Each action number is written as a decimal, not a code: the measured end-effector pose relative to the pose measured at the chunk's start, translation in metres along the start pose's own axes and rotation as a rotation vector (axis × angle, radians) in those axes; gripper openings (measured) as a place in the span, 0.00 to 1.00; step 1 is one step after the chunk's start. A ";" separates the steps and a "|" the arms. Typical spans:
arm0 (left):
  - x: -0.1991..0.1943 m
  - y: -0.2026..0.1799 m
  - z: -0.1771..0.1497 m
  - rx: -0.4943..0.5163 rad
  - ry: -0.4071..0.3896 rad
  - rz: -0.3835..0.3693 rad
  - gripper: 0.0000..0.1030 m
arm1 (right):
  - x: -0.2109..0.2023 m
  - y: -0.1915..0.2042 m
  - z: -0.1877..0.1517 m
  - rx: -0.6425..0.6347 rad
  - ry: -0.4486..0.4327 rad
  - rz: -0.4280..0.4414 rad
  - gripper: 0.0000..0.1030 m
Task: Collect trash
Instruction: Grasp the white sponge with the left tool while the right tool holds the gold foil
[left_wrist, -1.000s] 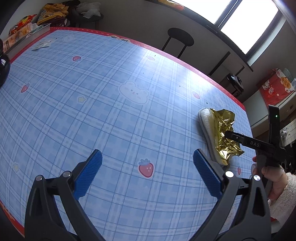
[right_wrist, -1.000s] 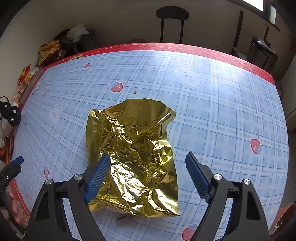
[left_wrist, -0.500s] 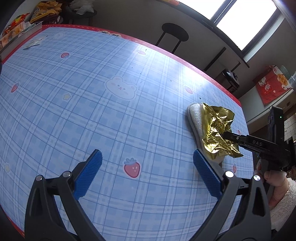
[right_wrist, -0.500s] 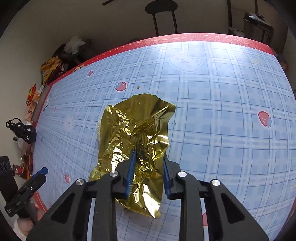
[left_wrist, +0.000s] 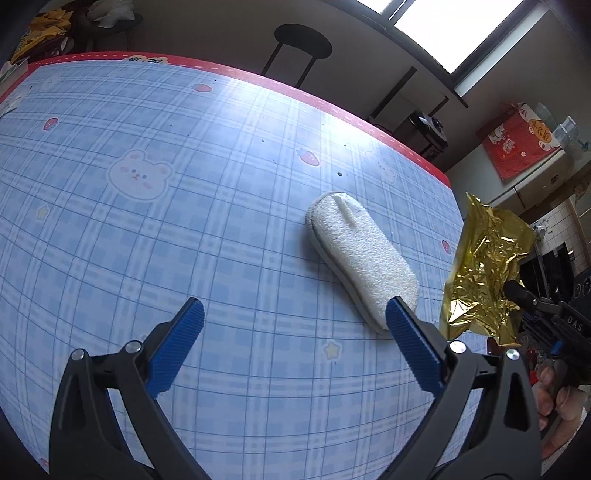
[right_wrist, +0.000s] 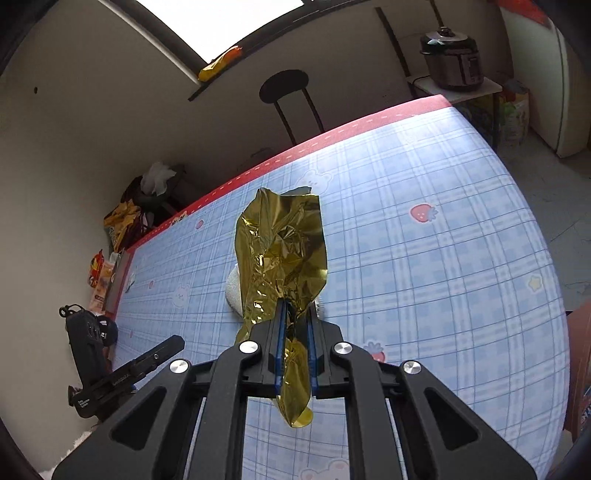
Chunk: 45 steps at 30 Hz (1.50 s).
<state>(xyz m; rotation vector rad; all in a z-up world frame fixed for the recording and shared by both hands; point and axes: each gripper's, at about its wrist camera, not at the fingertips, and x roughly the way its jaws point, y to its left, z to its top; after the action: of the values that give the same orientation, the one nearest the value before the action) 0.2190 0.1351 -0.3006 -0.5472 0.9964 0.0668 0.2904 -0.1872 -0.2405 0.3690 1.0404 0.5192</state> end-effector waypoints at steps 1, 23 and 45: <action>0.007 -0.005 0.003 0.005 0.007 -0.011 0.94 | -0.005 -0.005 0.001 0.005 -0.010 -0.008 0.10; 0.104 -0.077 0.034 0.112 -0.022 0.053 0.73 | -0.032 -0.049 0.002 0.042 -0.053 -0.075 0.10; 0.122 -0.111 -0.001 0.018 0.171 -0.285 0.42 | 0.012 -0.052 -0.007 -0.065 0.059 -0.290 0.11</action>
<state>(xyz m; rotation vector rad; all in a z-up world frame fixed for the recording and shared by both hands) 0.3182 0.0156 -0.3551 -0.6815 1.0744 -0.2461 0.3013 -0.2230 -0.2791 0.1417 1.1096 0.3043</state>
